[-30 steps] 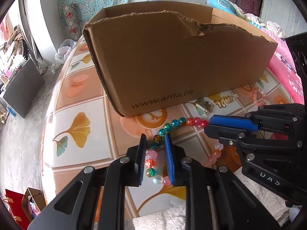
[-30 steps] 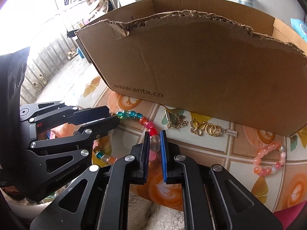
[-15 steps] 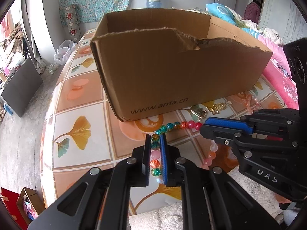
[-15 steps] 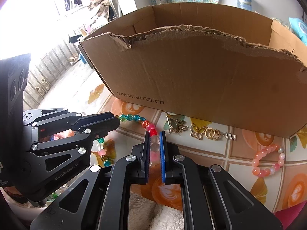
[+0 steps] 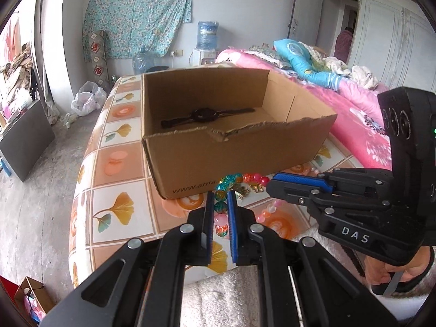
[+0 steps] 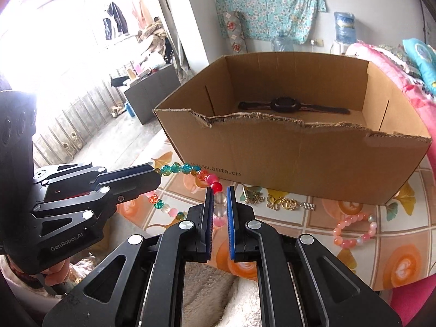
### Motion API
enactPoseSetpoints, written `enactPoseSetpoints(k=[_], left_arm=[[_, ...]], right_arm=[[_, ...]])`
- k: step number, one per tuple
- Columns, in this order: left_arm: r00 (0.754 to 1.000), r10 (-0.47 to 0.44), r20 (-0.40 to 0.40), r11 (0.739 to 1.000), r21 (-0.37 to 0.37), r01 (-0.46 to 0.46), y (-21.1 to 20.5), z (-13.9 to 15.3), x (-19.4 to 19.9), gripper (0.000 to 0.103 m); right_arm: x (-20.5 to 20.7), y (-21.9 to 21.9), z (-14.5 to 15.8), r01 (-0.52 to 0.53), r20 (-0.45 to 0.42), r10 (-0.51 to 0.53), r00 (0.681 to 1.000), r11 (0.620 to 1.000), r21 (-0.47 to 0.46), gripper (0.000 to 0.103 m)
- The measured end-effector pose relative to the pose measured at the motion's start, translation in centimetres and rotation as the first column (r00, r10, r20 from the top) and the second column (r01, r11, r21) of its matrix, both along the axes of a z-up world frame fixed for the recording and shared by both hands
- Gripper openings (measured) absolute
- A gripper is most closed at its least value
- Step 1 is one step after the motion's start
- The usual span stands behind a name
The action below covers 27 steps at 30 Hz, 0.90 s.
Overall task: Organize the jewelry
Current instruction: 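Lift the bead bracelet with both grippers and carry it over the box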
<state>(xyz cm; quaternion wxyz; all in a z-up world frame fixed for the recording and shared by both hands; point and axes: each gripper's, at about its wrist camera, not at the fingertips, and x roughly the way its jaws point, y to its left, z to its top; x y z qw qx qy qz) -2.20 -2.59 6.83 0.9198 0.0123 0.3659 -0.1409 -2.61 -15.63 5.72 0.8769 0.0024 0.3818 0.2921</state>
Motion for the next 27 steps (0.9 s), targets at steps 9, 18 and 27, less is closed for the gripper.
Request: enactPoseSetpoints(k=[9, 18, 27], left_arm=[[0.981, -0.074, 0.180, 0.996, -0.024, 0.080, -1.3, 8.2, 0.8, 0.009], [0.969, -0.056, 0.239, 0.997, 0.058, 0.044, -1.0, 10.6, 9.6, 0.009], [1.000, -0.015, 0.001, 0.999, 0.050, 0.015, 0.8, 3.4, 14.7, 0.009]], right_arm=[[1.3, -1.6, 6.4, -0.057, 0.143, 0.040, 0.989, 0.992, 0.114, 0.007], [10.7, 0.2, 7.4, -0.089, 0.130, 0.076, 0.989, 0.991, 0.101, 0.007], [14.1, 2.6, 2.4, -0.134, -0.057, 0.135, 0.989, 0.991, 0.026, 0.007]])
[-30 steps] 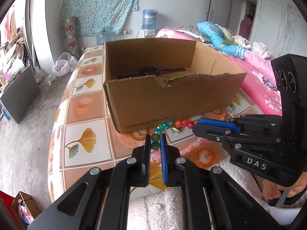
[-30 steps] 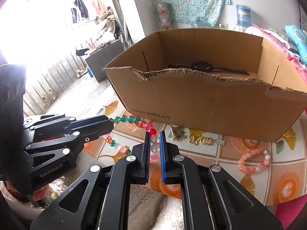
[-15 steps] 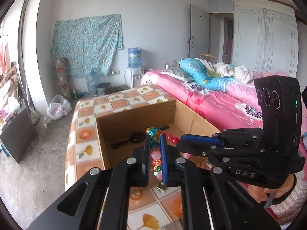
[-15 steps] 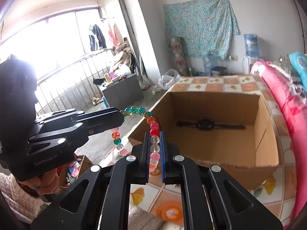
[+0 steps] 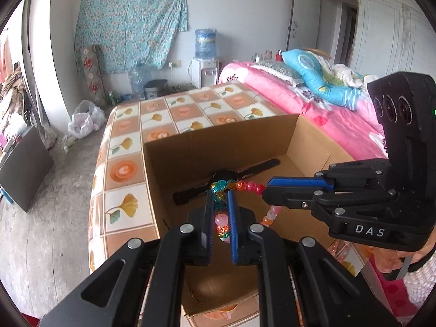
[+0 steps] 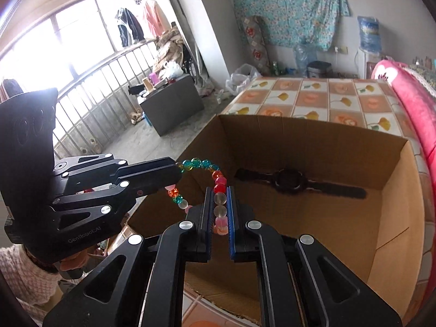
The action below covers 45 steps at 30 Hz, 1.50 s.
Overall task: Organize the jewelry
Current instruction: 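Lift the bead bracelet with both grippers and carry it over the box, then lower the bead bracelet into the box and open both grippers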
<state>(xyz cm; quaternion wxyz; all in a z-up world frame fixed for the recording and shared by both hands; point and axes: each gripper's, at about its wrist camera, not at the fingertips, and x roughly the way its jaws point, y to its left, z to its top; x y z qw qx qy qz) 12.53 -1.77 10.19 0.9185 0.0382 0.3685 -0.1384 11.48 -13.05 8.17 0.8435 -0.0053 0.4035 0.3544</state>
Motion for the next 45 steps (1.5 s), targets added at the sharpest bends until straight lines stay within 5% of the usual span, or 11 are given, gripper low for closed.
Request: enactPoseSetpoints(k=[6, 8, 13, 20, 28, 35, 40, 45], left_arm=[[0.995, 0.050, -0.088, 0.998, 0.035, -0.047, 0.5, -2.7, 2.6, 0.013], [0.995, 0.065, -0.077, 0.997, 0.043, -0.062, 0.6, -2.7, 2.7, 0.022], [0.995, 0.090, -0.030, 0.995, 0.051, -0.089, 1.1, -1.8, 2.2, 0.023], [0.994, 0.093, 0.049, 0.996, -0.003, -0.093, 2.0, 0.4, -1.1, 0.027], [0.995, -0.015, 0.099, 0.991, -0.129, 0.028, 2.2, 1.4, -8.1, 0.034], [0.997, -0.071, 0.015, 0.984, -0.161, 0.072, 1.1, -2.5, -11.4, 0.034], [0.999, -0.034, -0.038, 0.991, -0.133, 0.029, 0.5, -5.0, -10.1, 0.034], [1.000, -0.001, -0.023, 0.991, -0.132, -0.002, 1.0, -5.0, -8.6, 0.034]], right_arm=[[1.5, 0.7, -0.9, 0.016, -0.063, -0.017, 0.998, 1.000, -0.020, 0.011], [1.8, 0.3, -0.8, 0.031, -0.073, -0.031, 0.997, 1.000, 0.002, 0.012], [1.0, -1.7, 0.6, 0.074, -0.045, -0.071, 0.996, 0.995, 0.063, 0.013], [-2.0, -4.9, 3.0, 0.129, 0.021, -0.132, 0.991, 0.983, 0.130, 0.020], [-9.7, -8.9, 4.0, 0.115, 0.107, -0.140, 0.984, 0.969, 0.217, 0.022], [-12.2, -10.0, 0.2, 0.173, 0.008, -0.177, 0.984, 0.971, 0.167, 0.024], [-10.3, -10.1, -2.1, 0.256, -0.049, -0.254, 0.966, 0.965, 0.052, 0.024], [-8.5, -10.5, -2.3, 0.287, -0.061, -0.283, 0.957, 0.955, 0.071, 0.024]])
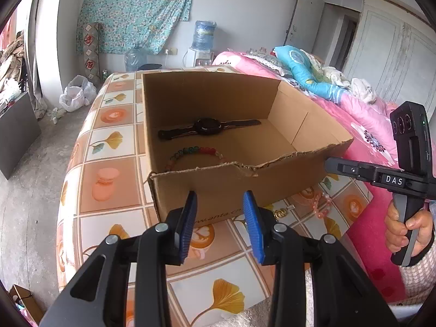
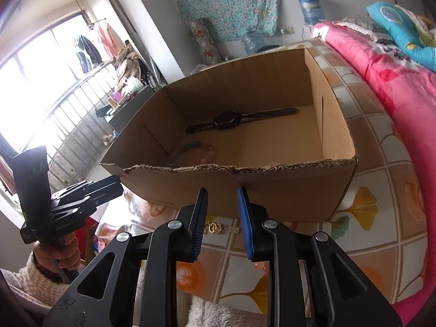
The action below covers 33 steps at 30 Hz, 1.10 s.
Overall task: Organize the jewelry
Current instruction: 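Lower the bead bracelet into the box and open both grippers, then move both grippers toward the gold pieces and peach bead bracelet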
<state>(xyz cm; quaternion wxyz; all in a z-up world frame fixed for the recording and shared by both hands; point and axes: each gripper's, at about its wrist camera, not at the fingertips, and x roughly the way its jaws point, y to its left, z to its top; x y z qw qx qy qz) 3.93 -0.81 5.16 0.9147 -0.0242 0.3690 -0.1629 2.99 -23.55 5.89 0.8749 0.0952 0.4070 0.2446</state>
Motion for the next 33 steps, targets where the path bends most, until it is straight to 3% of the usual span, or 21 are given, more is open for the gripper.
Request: enactPoseSetpoints(k=[5, 6, 8, 12, 17, 25, 31, 33], left_arm=[[1.000, 0.001, -0.014, 1.000, -0.018, -0.002, 0.3, -0.6, 0.5, 0.034], [1.000, -0.005, -0.019, 1.000, -0.024, 0.005, 0.2, -0.9, 0.5, 0.034], [0.999, -0.026, -0.031, 0.999, -0.035, 0.025, -0.1, -1.5, 0.2, 0.034], [0.995, -0.068, -0.066, 0.997, -0.040, 0.065, -0.9, -3.3, -0.6, 0.040], [0.992, -0.082, -0.099, 0.997, -0.003, 0.082, -2.3, -5.8, -1.3, 0.044], [0.989, -0.080, -0.125, 0.997, -0.011, 0.080, -3.2, -7.2, -1.1, 0.046], [0.994, -0.058, -0.096, 0.998, 0.026, 0.061, -3.6, -7.3, -1.1, 0.046], [0.996, -0.048, -0.079, 0.998, 0.031, 0.050, -3.6, -7.3, -1.1, 0.046]], right_arm=[[-0.7, -0.4, 0.1, 0.002, 0.006, -0.002, 1.000, 1.000, 0.009, 0.027], [-1.1, -0.7, 0.2, 0.007, 0.018, -0.007, 1.000, 1.000, 0.003, 0.032], [-2.1, -1.2, 0.6, 0.012, 0.043, -0.011, 0.999, 1.000, -0.015, 0.052], [-5.0, -1.6, 0.6, 0.010, 0.079, -0.002, 0.997, 0.994, -0.105, 0.059], [-7.2, 0.1, -2.3, -0.014, -0.002, 0.013, 1.000, 0.977, -0.214, 0.066], [-6.7, 0.6, -5.9, 0.052, -0.073, -0.083, 0.994, 0.934, -0.354, 0.073], [-6.1, 1.6, -7.0, 0.042, -0.066, -0.079, 0.995, 0.898, -0.439, 0.095], [-6.1, 1.6, -7.1, 0.048, -0.060, -0.082, 0.995, 0.898, -0.438, 0.096]])
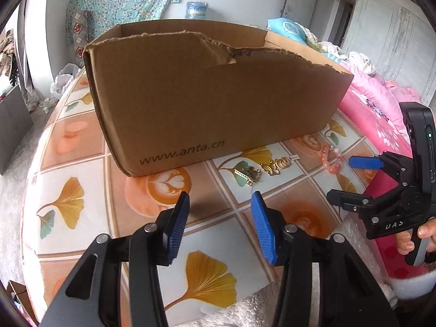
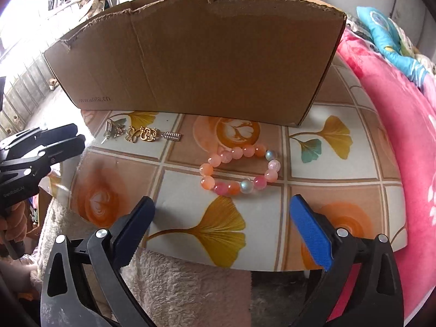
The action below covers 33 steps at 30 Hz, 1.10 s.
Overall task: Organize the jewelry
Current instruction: 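Move both grippers toward the gold pieces and peach bead bracelet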
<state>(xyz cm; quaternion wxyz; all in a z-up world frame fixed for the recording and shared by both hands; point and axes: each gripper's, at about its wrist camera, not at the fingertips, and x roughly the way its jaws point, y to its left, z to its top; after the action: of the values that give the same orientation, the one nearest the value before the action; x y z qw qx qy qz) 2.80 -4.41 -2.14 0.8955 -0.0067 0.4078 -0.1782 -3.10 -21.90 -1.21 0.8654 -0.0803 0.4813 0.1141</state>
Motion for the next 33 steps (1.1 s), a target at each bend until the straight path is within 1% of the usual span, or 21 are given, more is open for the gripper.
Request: enactPoseSetpoints(k=[2, 7, 11, 15, 19, 23, 28, 30, 33], left_arm=[[1.000, 0.001, 0.007, 1.000, -0.012, -0.001, 0.0, 0.0, 0.1, 0.046], [0.999, -0.021, 0.026, 1.000, -0.003, 0.021, -0.8, 0.3, 0.7, 0.045], [0.999, -0.022, 0.030, 1.000, -0.010, 0.022, -0.8, 0.4, 1.0, 0.045], [1.000, -0.016, 0.012, 1.000, -0.015, 0.016, -0.4, 0.1, 1.3, 0.045], [1.000, -0.008, -0.009, 1.000, -0.014, 0.008, -0.3, 0.2, 1.4, 0.045], [1.000, 0.017, -0.023, 1.000, -0.013, -0.017, -0.2, 0.1, 1.3, 0.045], [0.998, 0.055, -0.030, 0.998, -0.015, -0.055, 0.2, 0.2, 1.1, 0.045], [0.997, 0.067, -0.036, 0.998, -0.013, -0.068, 0.4, 0.3, 1.0, 0.045], [0.996, 0.081, -0.040, 0.997, -0.009, -0.081, 0.8, 0.6, 1.0, 0.045]], right_arm=[[0.1, -0.1, -0.1, 0.010, 0.005, -0.010, 1.000, 1.000, 0.006, 0.096], [0.3, 0.0, -0.1, 0.014, 0.027, -0.015, 1.000, 1.000, 0.013, 0.096], [-0.6, -0.2, -0.1, 0.045, 0.054, -0.046, 0.997, 0.999, 0.023, 0.096], [-0.8, 0.0, -0.1, 0.059, 0.047, -0.060, 0.997, 0.998, 0.022, 0.096], [-0.9, 0.3, 0.1, 0.065, 0.061, -0.066, 0.996, 0.998, 0.021, 0.096], [-1.4, 0.8, 0.2, 0.074, 0.065, -0.076, 0.995, 0.997, 0.023, 0.096], [-1.0, 0.7, 0.1, 0.074, 0.037, -0.075, 0.997, 0.997, 0.023, 0.096], [-0.8, 0.4, 0.3, 0.073, 0.028, -0.074, 0.997, 0.996, 0.052, 0.096], [-1.1, -0.4, 1.2, 0.052, 0.045, -0.059, 0.997, 0.988, 0.145, 0.096]])
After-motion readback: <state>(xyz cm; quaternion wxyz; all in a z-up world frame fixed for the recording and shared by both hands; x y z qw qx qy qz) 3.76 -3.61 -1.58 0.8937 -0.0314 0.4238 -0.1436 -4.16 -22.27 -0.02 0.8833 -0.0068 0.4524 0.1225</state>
